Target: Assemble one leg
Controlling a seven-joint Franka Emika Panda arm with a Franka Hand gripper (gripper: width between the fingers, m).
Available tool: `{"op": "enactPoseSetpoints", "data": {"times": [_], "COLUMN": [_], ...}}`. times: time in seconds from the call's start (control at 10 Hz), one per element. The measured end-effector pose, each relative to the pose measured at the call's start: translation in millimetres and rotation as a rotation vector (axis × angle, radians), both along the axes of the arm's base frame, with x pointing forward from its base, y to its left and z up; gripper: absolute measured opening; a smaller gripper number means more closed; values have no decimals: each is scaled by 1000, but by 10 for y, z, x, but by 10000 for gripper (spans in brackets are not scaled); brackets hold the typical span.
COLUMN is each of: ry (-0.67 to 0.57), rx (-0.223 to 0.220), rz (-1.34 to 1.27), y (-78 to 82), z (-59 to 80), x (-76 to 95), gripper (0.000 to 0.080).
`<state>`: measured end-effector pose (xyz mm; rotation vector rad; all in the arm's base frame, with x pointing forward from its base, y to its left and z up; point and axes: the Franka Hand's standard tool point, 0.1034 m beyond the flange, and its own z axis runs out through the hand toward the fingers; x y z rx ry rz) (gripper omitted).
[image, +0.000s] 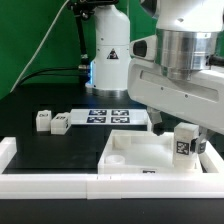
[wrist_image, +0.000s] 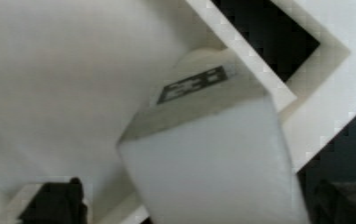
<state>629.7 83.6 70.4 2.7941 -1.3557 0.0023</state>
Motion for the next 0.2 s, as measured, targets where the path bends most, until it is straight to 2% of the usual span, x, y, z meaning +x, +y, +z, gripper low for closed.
{"op": "enactPoseSetpoints", "data": {"times": [0.2], "ry": [0], "rx": [0], "rz": [0], "y": [0], "z": [-2], "x": [-1], "gripper": [649]}}
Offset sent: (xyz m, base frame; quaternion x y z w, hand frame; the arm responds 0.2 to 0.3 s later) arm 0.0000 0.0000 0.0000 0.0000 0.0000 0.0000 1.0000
